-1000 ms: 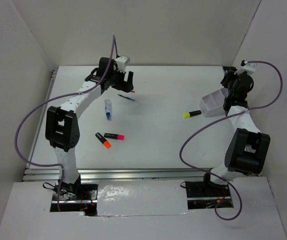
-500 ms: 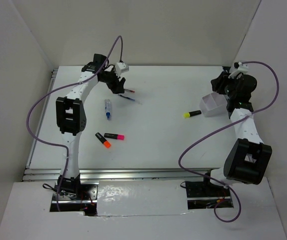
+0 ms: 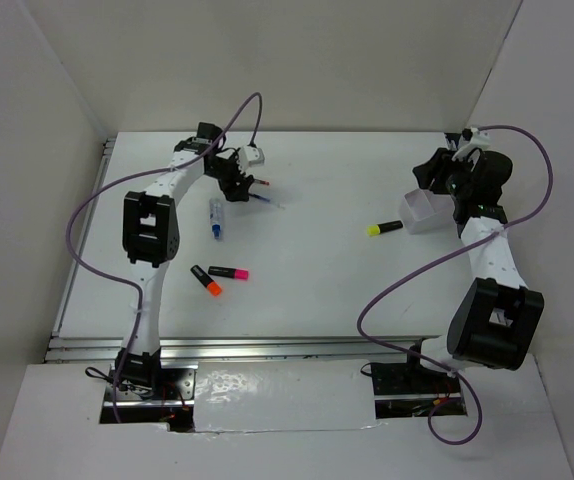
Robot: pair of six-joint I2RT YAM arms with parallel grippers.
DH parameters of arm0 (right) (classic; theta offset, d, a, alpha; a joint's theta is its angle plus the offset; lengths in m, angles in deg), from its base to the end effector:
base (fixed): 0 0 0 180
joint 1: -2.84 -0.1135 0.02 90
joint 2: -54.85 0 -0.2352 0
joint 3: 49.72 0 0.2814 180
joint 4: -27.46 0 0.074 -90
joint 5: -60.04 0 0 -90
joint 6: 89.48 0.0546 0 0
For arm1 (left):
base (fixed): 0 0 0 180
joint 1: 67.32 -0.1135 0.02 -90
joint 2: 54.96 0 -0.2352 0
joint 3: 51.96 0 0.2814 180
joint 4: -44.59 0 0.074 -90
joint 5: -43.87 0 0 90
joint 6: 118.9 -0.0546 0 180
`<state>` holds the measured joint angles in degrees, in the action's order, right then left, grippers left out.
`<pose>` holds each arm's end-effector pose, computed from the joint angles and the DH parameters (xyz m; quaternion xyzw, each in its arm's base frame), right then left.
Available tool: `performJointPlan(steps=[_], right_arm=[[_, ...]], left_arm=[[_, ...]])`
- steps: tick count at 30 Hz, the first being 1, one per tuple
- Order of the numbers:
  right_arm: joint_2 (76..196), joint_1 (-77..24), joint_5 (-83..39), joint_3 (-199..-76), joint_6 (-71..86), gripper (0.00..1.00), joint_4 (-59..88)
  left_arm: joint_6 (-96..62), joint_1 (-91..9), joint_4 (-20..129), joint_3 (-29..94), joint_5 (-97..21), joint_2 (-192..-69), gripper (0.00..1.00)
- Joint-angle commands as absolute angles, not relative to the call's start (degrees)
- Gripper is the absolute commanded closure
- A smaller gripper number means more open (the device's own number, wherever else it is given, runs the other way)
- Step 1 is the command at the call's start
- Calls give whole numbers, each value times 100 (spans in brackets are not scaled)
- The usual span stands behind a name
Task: Sort the stationery into containers
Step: Pick up the pen from the center of the board.
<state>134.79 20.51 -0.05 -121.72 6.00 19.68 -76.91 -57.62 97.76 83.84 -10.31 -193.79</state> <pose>0.3650 -0.0877 0.2733 0.0019 0.7858 0.1426 0.6019 0.5307 -0.1231 0.1552 0.5177 0.7543 -0.1872 0.3578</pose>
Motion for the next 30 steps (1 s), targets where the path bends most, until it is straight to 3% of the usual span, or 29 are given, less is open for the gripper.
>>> performJointPlan(steps=[1, 9, 14, 23, 30], right_arm=[[13220, 2094, 168, -12207, 571, 43, 1858], [13246, 2085, 256, -12277, 501, 43, 1682], [13290, 2094, 291, -12400, 483, 45, 1602], [13264, 2068, 554, -12532, 465, 48, 1428], [12930, 1848, 625, -12453, 246, 48, 1260]], left_arm=[[-8014, -5694, 9567, 8481, -1087, -19620, 23], [-8067, -5598, 9127, 8410, -1352, -19804, 21], [-8479, -5501, 9688, 8508, -1378, -19911, 26], [-10017, -5027, 10602, 7279, -2037, -19313, 53], [-10001, -4728, 10455, 6496, -1985, -18698, 79]])
